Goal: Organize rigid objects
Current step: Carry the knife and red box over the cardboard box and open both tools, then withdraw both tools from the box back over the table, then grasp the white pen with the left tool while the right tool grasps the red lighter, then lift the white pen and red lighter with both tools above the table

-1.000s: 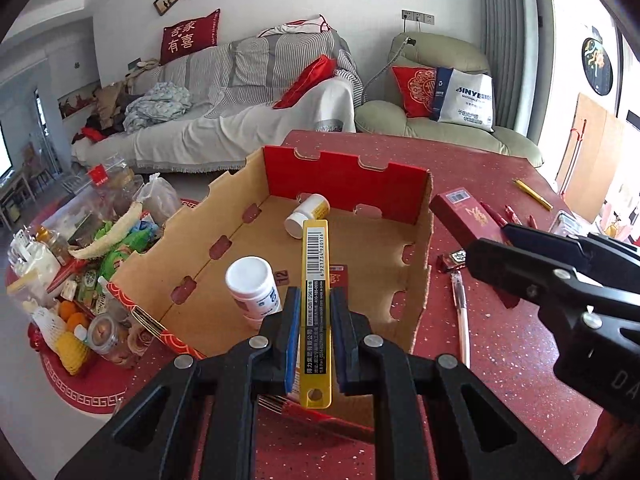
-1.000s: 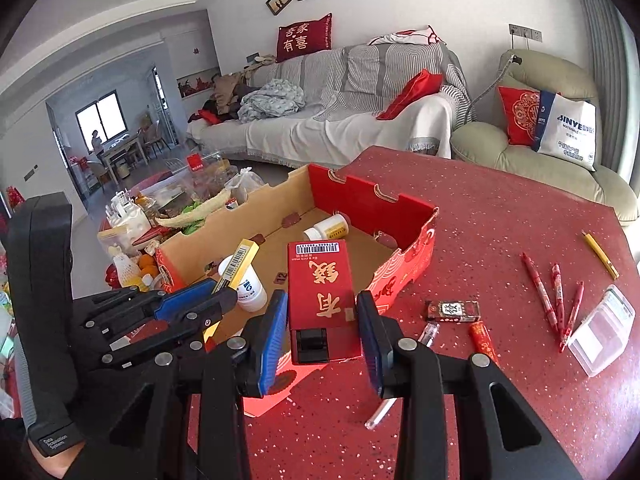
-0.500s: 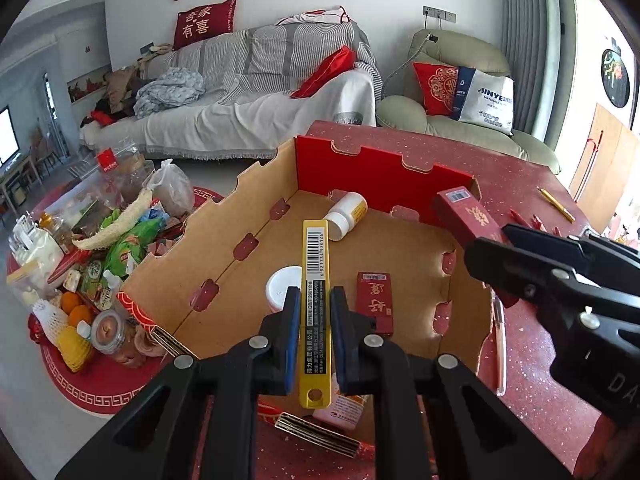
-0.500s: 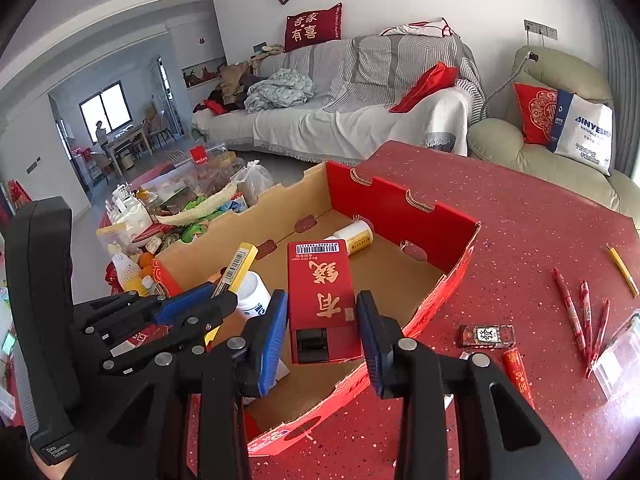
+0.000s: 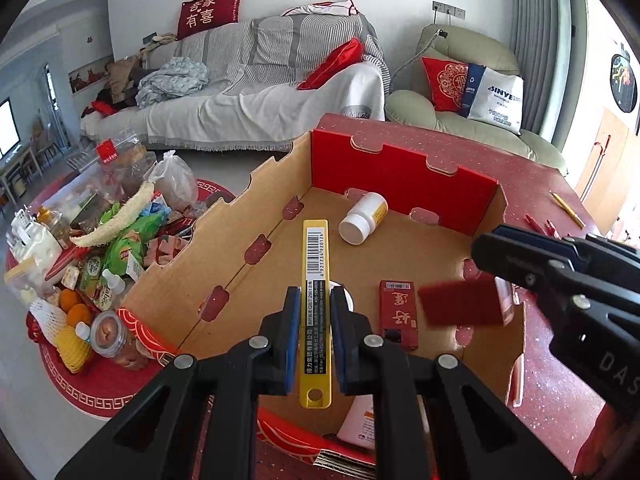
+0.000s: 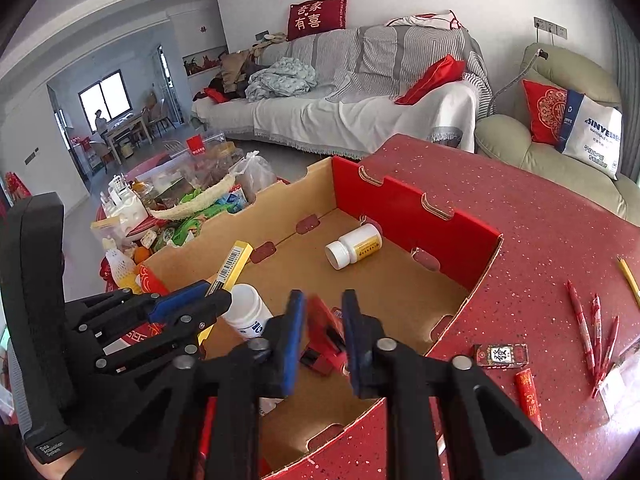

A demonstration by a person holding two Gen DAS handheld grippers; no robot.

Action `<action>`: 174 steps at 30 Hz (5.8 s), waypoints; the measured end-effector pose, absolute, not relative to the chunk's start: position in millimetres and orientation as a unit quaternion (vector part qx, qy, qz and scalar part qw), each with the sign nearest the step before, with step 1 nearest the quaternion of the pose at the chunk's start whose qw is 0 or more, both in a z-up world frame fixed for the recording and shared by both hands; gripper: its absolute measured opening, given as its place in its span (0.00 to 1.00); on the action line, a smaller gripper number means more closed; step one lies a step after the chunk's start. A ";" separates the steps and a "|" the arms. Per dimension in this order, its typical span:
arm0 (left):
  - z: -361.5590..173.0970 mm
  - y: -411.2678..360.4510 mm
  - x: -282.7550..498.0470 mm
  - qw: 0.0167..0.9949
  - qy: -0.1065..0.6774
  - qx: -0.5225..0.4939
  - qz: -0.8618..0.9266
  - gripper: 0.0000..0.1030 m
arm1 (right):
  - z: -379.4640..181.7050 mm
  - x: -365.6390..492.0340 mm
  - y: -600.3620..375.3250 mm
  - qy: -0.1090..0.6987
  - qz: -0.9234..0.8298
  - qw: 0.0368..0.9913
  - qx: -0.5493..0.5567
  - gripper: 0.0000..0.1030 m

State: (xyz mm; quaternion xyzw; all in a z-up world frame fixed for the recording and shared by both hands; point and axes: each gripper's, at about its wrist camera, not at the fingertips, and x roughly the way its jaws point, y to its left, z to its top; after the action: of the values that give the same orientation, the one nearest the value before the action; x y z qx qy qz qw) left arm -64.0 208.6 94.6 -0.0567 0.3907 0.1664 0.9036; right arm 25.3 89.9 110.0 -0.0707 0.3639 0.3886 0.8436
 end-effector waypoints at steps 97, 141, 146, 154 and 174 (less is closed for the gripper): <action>7.2 3.3 -28.1 0.891 0.454 0.018 0.016 0.10 | 2.6 38.4 -109.1 0.447 0.245 0.856 -0.085 0.20; 9.0 16.0 -50.6 0.904 0.426 -0.020 0.022 0.10 | 5.5 -7.2 -129.6 0.421 0.216 0.881 -0.029 0.19; 9.5 15.7 -51.2 0.905 0.425 -0.022 0.025 0.10 | 8.8 -11.9 -128.4 0.407 0.216 0.887 -0.034 0.19; 14.0 16.6 -57.7 0.911 0.409 -0.021 0.033 0.10 | 12.5 -14.9 -126.8 0.394 0.217 0.892 -0.040 0.19; 15.6 17.8 -59.9 0.918 0.395 -0.026 0.026 0.10 | 19.4 -23.2 -134.3 0.357 0.195 0.913 -0.031 0.19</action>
State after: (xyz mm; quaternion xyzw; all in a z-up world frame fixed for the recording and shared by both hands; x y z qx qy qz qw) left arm -59.9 17.8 15.6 -0.0259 0.3950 0.0260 0.9180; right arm -23.2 -134.3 19.4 -0.0310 0.3569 0.1950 0.9130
